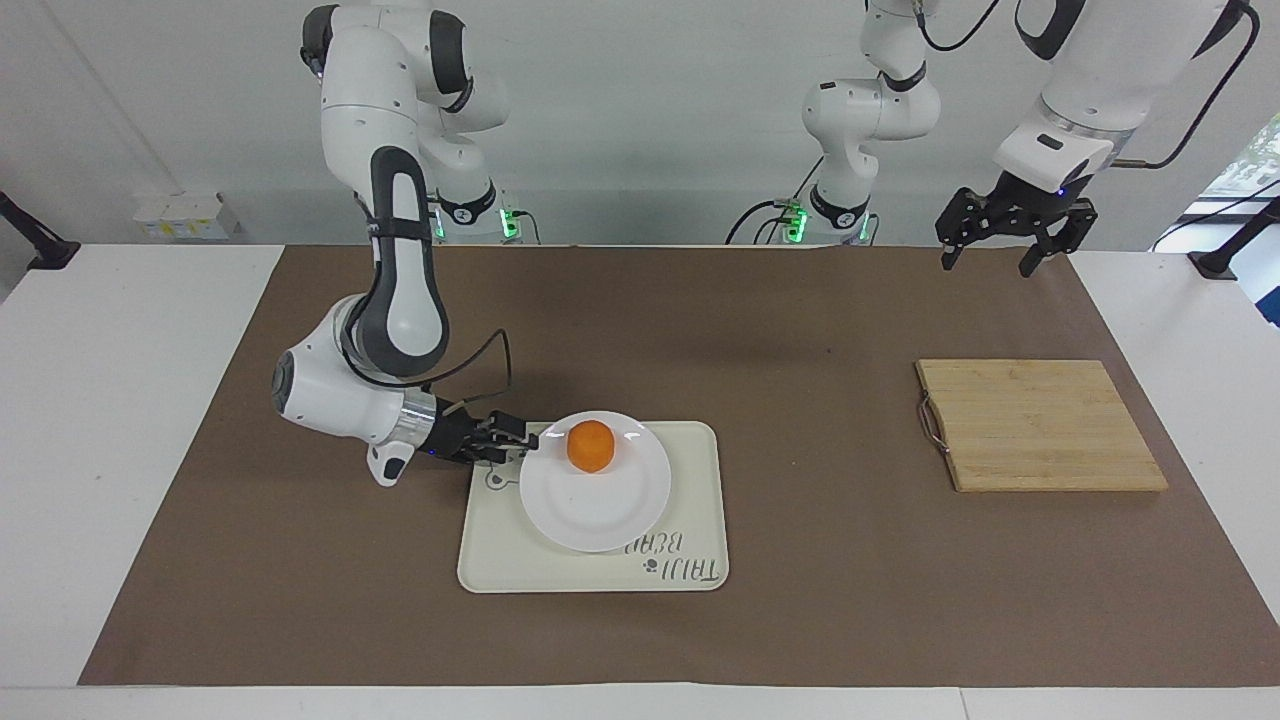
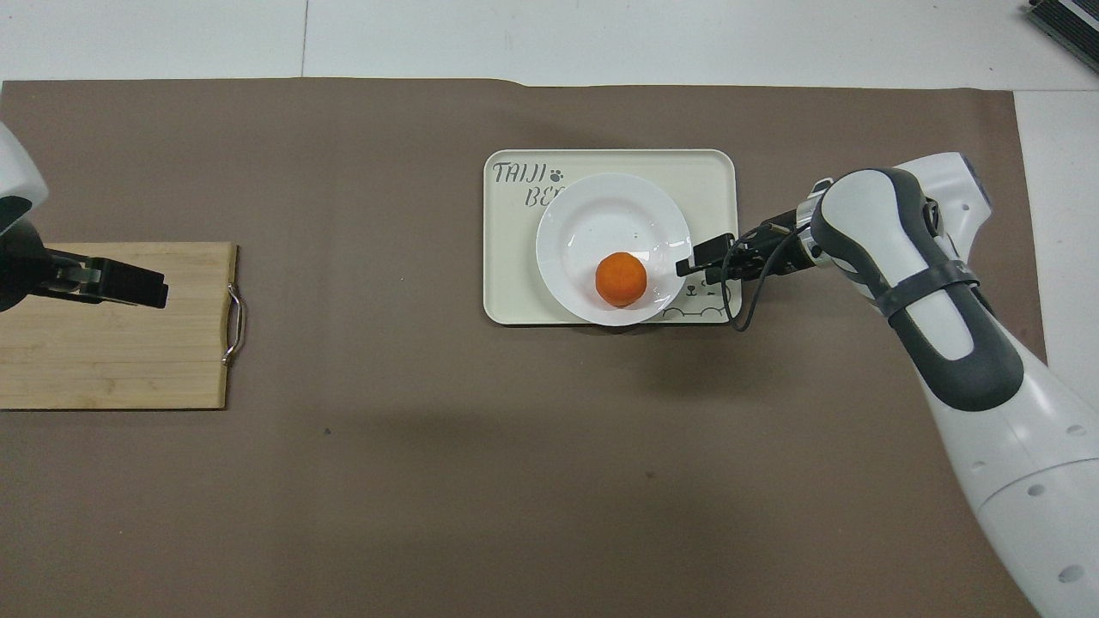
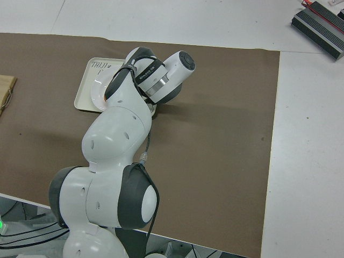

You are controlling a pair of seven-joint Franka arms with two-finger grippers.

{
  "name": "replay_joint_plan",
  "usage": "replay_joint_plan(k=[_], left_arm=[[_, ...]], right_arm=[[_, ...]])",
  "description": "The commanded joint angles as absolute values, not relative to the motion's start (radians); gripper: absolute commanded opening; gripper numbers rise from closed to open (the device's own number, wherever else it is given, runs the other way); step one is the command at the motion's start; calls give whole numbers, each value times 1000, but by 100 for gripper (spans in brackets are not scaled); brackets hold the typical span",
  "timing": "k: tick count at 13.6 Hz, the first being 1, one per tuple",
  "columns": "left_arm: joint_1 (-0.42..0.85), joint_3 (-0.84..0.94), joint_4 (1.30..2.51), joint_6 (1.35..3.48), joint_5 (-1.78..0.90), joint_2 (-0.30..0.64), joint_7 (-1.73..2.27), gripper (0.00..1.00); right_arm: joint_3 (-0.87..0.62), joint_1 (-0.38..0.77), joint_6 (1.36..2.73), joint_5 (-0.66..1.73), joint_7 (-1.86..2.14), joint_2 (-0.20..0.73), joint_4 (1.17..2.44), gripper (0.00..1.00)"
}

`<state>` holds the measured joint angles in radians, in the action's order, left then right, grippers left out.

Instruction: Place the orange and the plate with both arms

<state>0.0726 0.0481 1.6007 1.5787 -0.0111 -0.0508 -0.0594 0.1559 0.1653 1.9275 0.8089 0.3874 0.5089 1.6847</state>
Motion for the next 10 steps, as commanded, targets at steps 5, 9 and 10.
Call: replay_joint_plan(k=[5, 9, 10], left_arm=[[66, 46, 1601, 1551, -2, -61, -25, 100], [66, 44, 1612, 1539, 0, -74, -25, 100], [66, 44, 1612, 1539, 0, -74, -25, 100]], right_arm=[[153, 189, 1968, 391, 51, 309, 1695, 100], [158, 169, 1887, 293, -87, 227, 1697, 100], [158, 158, 1869, 284, -90, 212, 1697, 100]])
